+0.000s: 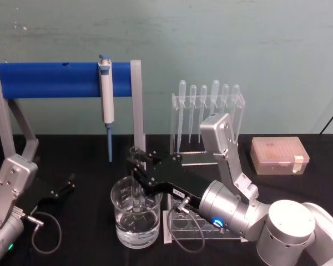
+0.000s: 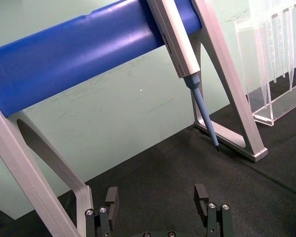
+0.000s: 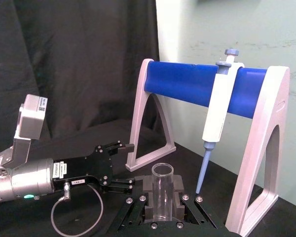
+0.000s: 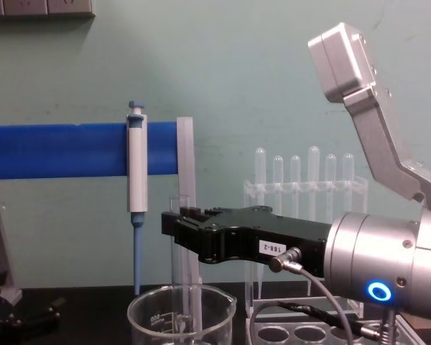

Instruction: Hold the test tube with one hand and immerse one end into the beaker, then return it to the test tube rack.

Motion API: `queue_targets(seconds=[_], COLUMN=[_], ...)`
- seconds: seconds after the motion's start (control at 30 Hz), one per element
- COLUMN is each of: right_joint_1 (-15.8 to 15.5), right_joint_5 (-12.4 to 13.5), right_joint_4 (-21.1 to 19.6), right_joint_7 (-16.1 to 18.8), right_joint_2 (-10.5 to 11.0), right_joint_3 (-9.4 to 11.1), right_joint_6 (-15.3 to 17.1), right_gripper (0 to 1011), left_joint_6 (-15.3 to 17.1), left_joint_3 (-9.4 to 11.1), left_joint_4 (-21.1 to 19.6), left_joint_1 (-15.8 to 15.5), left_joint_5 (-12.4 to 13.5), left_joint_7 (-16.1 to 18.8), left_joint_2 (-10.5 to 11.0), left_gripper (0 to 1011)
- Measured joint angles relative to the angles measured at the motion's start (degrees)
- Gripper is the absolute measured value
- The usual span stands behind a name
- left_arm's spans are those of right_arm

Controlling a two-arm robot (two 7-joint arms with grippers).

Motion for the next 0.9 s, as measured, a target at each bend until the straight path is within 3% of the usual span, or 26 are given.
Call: queue_targets(seconds=[0.43,0.9], right_joint_1=[-0.06,0.09], right_joint_5=[-0.02,-0.48], right_joint_4=[-0.32,-4.16], right_joint_7=[0.01,0.01], right_joint_2=[0.00,0.69], right_joint_3=[0.03,0.27], right_joint_6=[0.02,1.48], right_gripper=[226,226], left_joint_6=[0.00,0.00], left_joint_3=[0.00,0.00], left_joint_4=[0.00,0.00], left_joint_1=[0.00,0.00], left_joint_5=[0.00,0.00], left_joint_7=[0.00,0.00], left_joint_2=[0.00,0.00], left_gripper=[1000,1000])
